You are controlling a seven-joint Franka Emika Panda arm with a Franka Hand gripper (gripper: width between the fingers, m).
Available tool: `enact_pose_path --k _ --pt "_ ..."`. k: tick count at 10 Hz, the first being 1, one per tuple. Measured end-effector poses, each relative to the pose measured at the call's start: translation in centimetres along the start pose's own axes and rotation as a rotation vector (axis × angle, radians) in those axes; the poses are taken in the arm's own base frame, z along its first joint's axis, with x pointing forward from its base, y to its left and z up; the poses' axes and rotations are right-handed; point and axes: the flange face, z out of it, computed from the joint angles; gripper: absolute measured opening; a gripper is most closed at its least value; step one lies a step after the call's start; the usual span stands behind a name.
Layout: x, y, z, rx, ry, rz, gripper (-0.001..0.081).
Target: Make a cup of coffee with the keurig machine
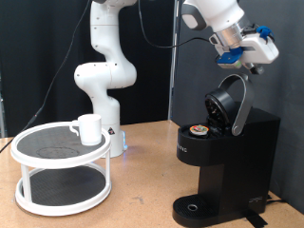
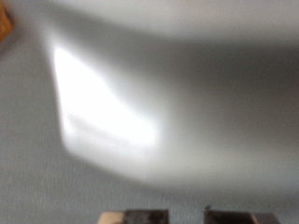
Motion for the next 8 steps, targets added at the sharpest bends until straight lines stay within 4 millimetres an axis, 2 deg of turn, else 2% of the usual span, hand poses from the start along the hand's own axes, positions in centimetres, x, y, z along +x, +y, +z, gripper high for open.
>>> enact_pose_path --k 3,5,8 --pt "1.6 -1.4 -0.9 0.013 0.015 0.013 0.0002" --pt "2.8 -2.3 -2.4 0.031 0.005 0.018 0.0001" --pt "5.5 -4.4 -4.7 0.047 0.005 0.021 0.0"
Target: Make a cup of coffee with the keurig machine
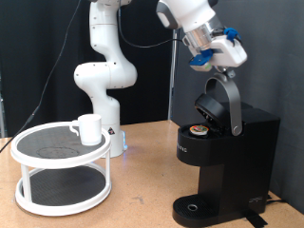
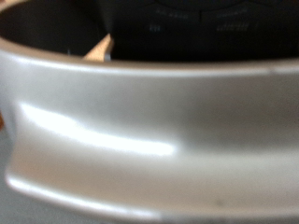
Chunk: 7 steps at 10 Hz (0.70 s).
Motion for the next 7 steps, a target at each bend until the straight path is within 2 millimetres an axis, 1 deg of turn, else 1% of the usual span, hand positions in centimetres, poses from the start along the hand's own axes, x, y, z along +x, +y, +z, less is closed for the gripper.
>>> enact_pose_path --k 2,3,6,7 --pt "2.3 -1.6 -0.6 0.032 0.017 -0.006 0.0" --pt "3.5 -2.5 -0.5 0.063 0.032 -0.008 0.0" --pt "5.9 -4.2 0.3 0.131 0.053 -0.013 0.0" --pt "7.1 -5.0 0.6 0.147 0.061 -0.01 0.0"
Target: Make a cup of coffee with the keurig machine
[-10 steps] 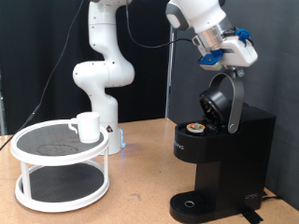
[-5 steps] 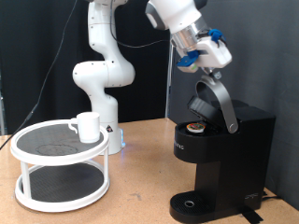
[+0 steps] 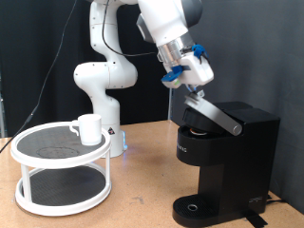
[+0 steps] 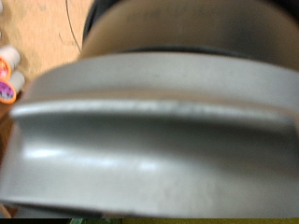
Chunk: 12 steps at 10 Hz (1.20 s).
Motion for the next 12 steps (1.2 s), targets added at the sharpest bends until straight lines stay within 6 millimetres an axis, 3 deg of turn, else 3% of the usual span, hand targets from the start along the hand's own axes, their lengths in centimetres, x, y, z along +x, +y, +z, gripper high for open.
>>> enact_pose_path --k 7,12 --pt "6.3 -3.8 1.6 0.065 -0.001 -0.007 0.0" --pt "7.1 -4.5 2.2 0.05 -0.032 0.043 0.0"
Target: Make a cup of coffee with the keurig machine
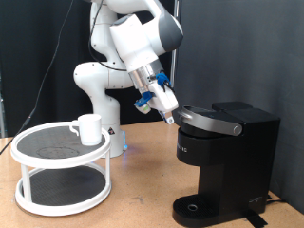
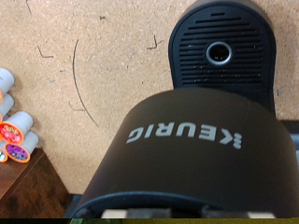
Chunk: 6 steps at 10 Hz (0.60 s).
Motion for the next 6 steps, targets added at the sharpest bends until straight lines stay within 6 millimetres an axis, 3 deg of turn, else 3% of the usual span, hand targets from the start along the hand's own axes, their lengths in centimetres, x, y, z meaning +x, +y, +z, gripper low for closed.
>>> enact_pose_path --k 6 --pt "1.2 -0.8 -1.5 -0.057 -0.03 -0.05 0.0"
